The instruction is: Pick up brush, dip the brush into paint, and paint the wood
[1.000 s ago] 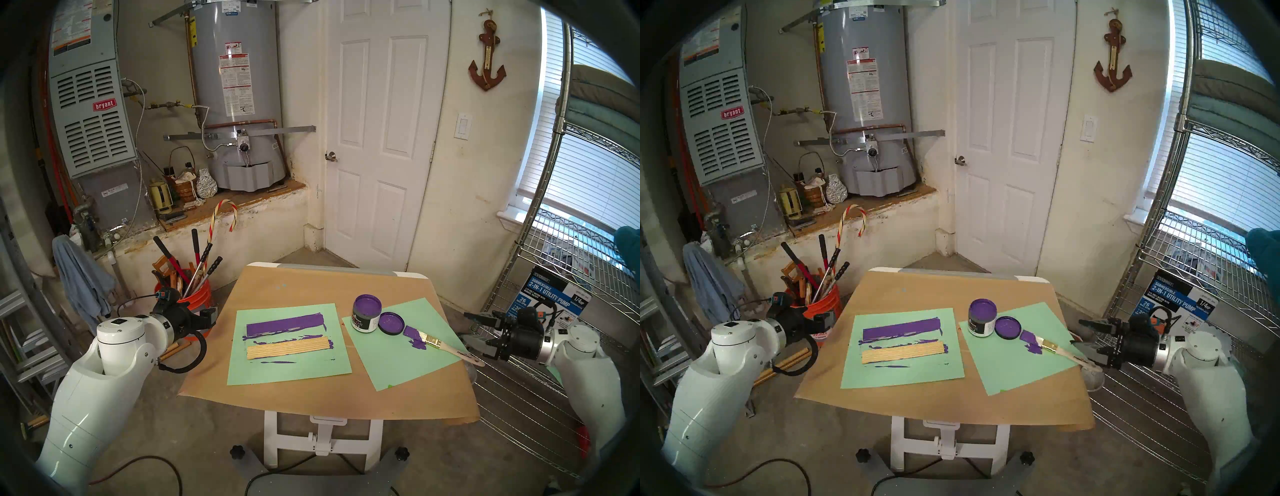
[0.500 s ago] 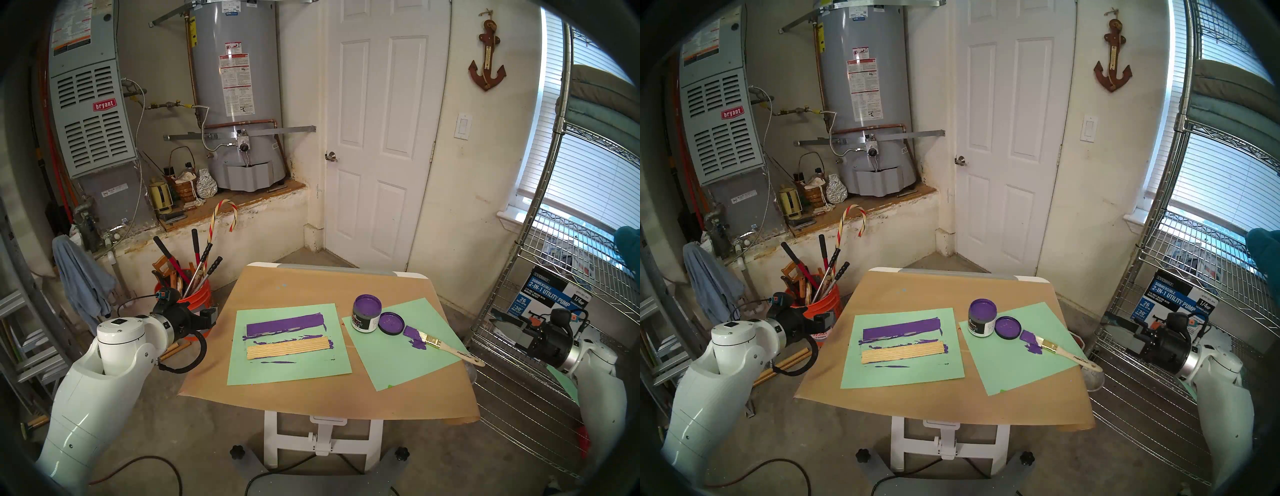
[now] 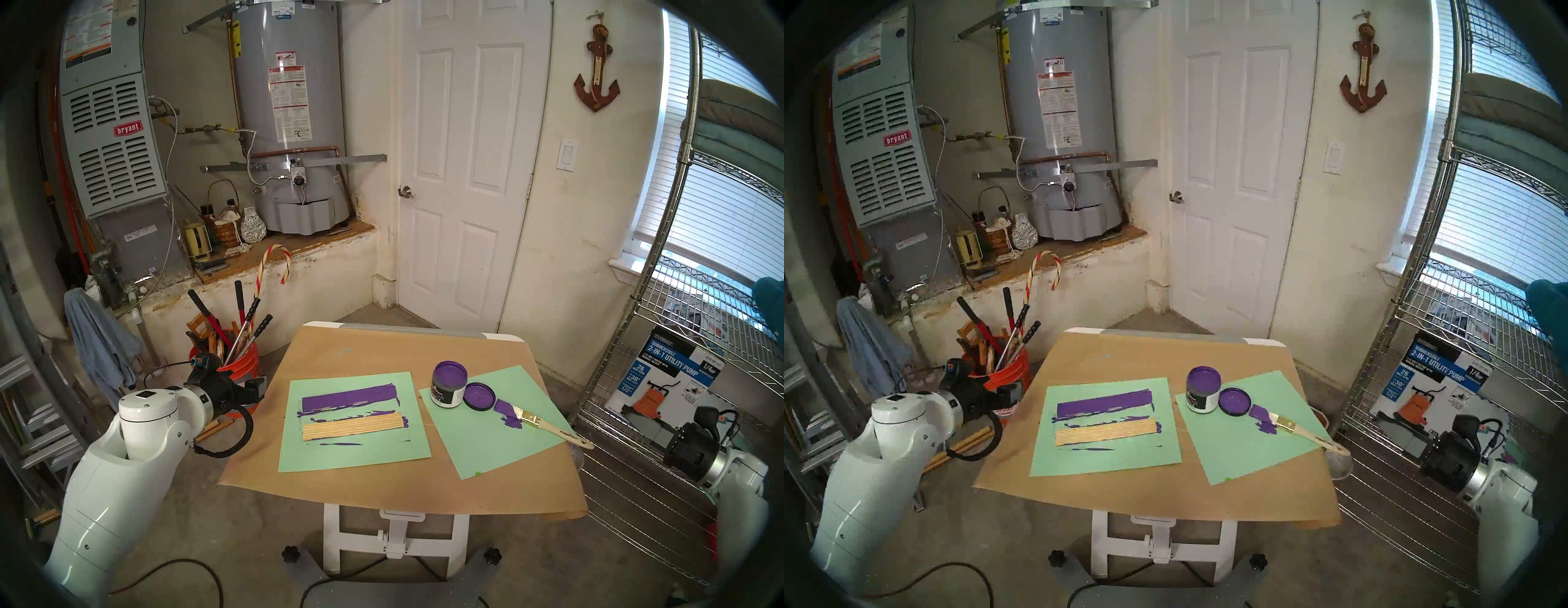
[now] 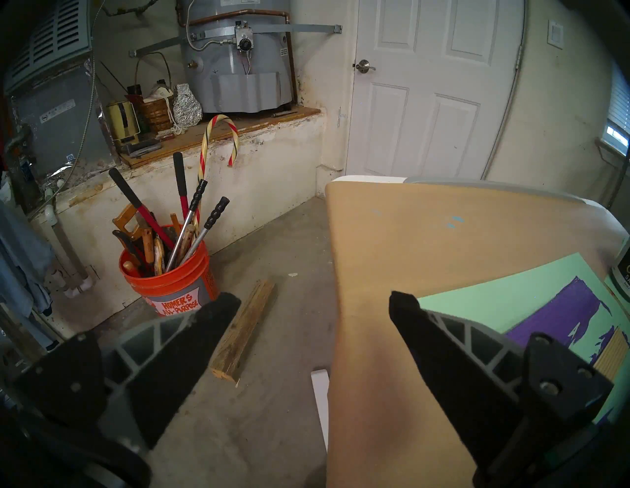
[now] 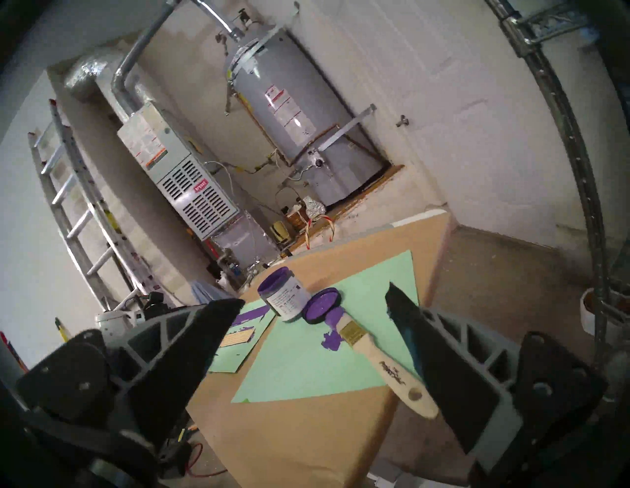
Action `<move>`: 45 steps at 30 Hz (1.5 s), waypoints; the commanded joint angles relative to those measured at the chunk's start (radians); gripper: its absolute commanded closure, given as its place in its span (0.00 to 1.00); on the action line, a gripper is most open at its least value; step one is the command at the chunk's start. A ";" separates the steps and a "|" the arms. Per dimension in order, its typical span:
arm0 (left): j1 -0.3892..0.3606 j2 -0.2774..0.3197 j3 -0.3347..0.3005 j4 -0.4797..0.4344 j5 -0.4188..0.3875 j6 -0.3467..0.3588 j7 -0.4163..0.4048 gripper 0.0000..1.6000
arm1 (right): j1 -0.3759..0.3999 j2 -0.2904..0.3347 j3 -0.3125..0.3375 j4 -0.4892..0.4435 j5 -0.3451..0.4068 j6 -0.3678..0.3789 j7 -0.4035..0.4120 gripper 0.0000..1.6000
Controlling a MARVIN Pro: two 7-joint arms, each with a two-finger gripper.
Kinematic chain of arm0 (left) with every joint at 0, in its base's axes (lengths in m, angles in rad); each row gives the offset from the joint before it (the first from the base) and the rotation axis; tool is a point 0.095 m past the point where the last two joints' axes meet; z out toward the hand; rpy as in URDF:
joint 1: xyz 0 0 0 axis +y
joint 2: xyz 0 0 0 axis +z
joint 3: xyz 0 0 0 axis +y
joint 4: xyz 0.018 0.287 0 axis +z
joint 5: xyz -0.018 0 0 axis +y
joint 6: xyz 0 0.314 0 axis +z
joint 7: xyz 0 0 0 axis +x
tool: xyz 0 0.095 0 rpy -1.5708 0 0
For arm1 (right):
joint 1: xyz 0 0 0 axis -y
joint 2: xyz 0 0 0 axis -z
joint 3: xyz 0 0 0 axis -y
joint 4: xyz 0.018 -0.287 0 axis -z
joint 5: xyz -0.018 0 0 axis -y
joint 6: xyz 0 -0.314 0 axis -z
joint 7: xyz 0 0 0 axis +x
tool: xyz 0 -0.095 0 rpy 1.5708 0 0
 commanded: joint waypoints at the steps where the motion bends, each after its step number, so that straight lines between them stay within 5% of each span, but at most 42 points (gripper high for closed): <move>1: -0.004 0.002 -0.009 -0.014 -0.002 -0.002 0.001 0.00 | -0.064 -0.072 0.028 -0.087 0.002 0.027 -0.067 0.00; 31: -0.004 0.002 -0.010 -0.015 -0.003 -0.002 0.002 0.00 | -0.017 -0.140 -0.060 -0.015 -0.063 -0.049 -0.173 0.00; 45: -0.004 0.002 -0.010 -0.015 -0.003 -0.002 0.002 0.00 | 0.030 -0.175 -0.073 0.014 -0.036 -0.017 -0.212 0.00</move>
